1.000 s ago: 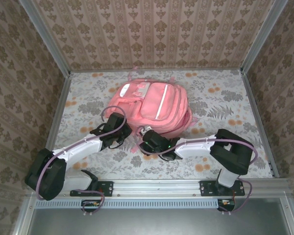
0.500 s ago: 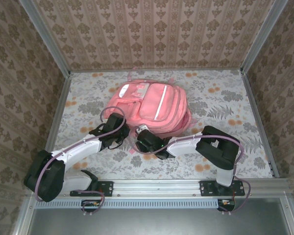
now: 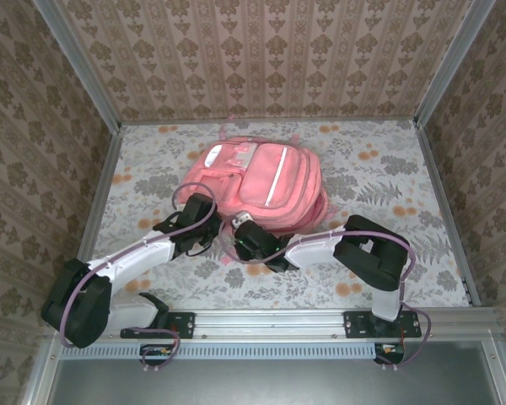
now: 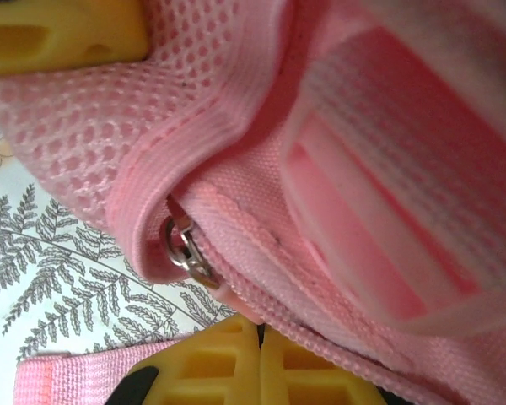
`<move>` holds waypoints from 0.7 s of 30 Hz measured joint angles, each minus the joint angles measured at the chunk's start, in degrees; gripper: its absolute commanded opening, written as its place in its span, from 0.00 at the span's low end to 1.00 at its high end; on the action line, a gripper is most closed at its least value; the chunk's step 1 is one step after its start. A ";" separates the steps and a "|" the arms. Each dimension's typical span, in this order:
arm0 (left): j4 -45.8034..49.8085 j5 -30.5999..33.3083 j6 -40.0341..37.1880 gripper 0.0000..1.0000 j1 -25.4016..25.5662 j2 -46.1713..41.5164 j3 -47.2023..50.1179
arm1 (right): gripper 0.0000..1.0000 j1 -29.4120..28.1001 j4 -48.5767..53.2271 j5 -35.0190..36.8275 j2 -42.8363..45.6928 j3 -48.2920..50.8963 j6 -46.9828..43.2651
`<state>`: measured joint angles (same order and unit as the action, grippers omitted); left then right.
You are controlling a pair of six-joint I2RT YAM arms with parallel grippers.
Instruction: Pack the student bag
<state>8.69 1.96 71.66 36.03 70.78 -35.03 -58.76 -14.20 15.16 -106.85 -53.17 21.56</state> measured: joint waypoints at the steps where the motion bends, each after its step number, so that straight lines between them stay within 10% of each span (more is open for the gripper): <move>1: 0.07 0.00 0.00 0.00 0.00 0.00 -0.02 | 0.00 0.00 0.00 0.04 0.28 0.09 0.00; 15: 1.27 -1.77 0.00 0.00 -2.62 -0.35 0.00 | 0.00 0.76 -0.50 2.27 11.04 9.90 1.90; 21: 1.40 -2.16 0.00 0.00 -2.67 -0.57 -0.02 | 0.19 0.17 -0.37 2.25 11.65 9.90 2.21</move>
<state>10.09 -0.21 71.66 33.36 70.22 -35.05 -58.59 -14.57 17.41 -95.20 -43.27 23.77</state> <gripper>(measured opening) 0.058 0.150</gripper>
